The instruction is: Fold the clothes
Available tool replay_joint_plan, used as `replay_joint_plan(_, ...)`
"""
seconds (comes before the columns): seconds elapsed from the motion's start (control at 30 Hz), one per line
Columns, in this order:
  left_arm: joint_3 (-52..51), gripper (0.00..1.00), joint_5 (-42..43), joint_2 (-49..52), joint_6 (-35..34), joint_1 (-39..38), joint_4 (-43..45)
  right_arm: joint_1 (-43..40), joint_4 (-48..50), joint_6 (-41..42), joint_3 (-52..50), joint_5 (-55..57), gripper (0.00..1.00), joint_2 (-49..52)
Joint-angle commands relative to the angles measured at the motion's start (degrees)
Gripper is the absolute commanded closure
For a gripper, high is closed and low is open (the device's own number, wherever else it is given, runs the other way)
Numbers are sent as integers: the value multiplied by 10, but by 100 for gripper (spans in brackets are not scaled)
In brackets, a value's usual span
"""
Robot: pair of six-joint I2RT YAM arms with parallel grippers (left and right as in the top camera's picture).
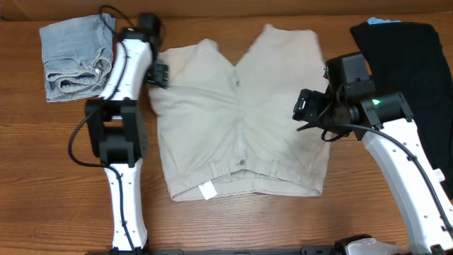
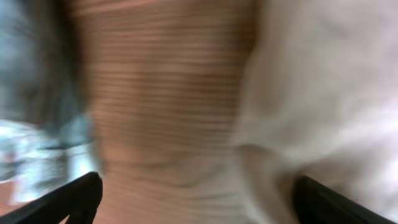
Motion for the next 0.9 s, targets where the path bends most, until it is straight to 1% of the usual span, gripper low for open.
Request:
replay_joint_plan(0.0, 109, 0, -26, -3, 4, 5, -37, -2, -3, 2, 10, -9, 15, 24)
replay_joint_plan(0.13, 250, 0, -14, -8, 5, 2, -102, -2, -25, 2, 1, -42, 13, 45)
replay_joint_plan(0.27, 394, 0, 52, -24, 5, -4, -147, -2, -52, 12, -43, -50, 13, 60)
replay_joint_plan(0.4, 494, 0, 124, -47, 5, -7, -168, -2, -37, 34, -116, -64, 12, 61)
replay_joint_plan(0.5, 491, 0, 175, -89, 5, -9, -166, 3, 15, 32, -181, -107, 13, 61)
replay_joint_plan(0.6, 491, 0, 211, -108, 6, -14, -166, 10, 88, 32, -246, -141, 13, 61)
replay_joint_plan(0.67, 491, 0, 240, -110, 21, -18, -165, 11, 135, 33, -285, -151, 14, 61)
replay_joint_plan(0.77, 487, 0, 285, -106, 49, -28, -165, 8, 177, 33, -327, -150, 16, 61)
replay_joint_plan(0.87, 473, 0, 332, -102, 92, -48, -156, 0, 206, 38, -363, -136, 16, 61)
